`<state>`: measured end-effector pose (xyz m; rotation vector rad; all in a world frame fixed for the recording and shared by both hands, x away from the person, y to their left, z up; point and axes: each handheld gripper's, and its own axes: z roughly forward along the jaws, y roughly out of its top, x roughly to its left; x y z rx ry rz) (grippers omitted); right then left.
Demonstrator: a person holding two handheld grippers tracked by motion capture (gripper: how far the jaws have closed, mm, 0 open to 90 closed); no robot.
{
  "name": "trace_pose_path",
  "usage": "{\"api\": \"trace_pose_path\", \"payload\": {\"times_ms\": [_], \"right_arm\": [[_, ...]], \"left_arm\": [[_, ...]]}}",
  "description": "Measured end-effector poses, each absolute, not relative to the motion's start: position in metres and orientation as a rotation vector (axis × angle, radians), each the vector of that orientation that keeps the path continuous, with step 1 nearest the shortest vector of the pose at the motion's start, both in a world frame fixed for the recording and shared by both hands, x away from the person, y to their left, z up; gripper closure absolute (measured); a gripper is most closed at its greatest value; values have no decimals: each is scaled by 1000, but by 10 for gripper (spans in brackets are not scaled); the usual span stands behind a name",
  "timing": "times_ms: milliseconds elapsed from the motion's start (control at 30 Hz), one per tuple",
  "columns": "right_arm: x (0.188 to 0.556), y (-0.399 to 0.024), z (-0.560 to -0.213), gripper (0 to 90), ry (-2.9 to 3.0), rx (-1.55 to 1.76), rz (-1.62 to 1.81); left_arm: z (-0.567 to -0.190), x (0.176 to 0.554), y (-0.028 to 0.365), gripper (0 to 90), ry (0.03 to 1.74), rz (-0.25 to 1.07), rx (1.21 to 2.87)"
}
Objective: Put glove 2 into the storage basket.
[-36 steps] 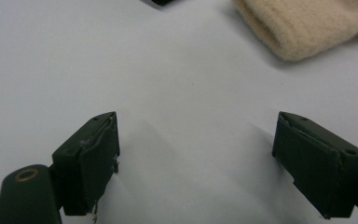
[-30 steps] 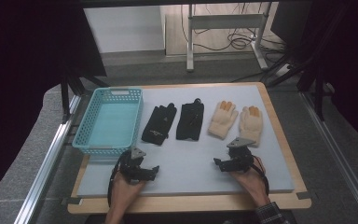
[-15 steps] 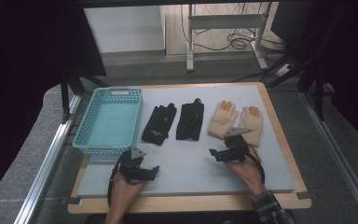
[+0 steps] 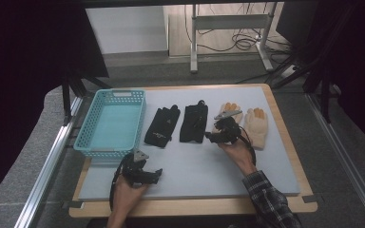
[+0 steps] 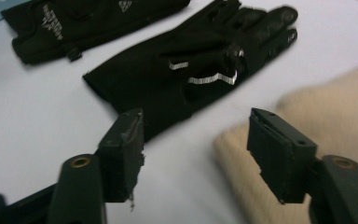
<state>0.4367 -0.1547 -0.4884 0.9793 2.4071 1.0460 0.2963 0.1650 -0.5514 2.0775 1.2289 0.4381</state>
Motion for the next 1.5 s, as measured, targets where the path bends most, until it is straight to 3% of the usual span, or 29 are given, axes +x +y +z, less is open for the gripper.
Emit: {"api": "trace_pose_path", "payload": {"times_ms": [267, 467, 733, 800, 867, 933, 967, 1000, 1067, 1267, 1500], "right_arm": [[468, -133, -487, 429, 2407, 995, 1040], [497, -110, -498, 323, 2404, 1048, 1022], [515, -91, -518, 298, 2421, 1067, 879], [517, -91, -523, 386, 2447, 1093, 898], [517, -91, -523, 408, 2444, 1105, 907], [515, -92, -522, 581, 2452, 1110, 926], [515, -92, -521, 712, 2482, 1116, 951], [515, -92, -521, 712, 2482, 1116, 951], [514, -92, -520, 801, 2494, 1136, 967], [512, -96, -511, 820, 2481, 1137, 979], [486, -104, -473, 819, 2458, 1068, 1091]], "left_arm": [[-551, 296, 165, 25, 1229, 437, 2076], [-551, 296, 165, 25, 1229, 437, 2080], [-551, 296, 165, 25, 1229, 436, 2078], [-552, 296, 165, 25, 1228, 437, 2075], [-552, 296, 165, 25, 1228, 437, 2075], [-552, 296, 165, 25, 1228, 438, 2075], [-552, 296, 165, 25, 1228, 438, 2075], [-552, 296, 165, 25, 1229, 437, 2075], [-552, 296, 165, 25, 1228, 438, 2076], [-551, 297, 165, 25, 1229, 437, 2079], [-552, 297, 165, 25, 1228, 438, 2078]]}}
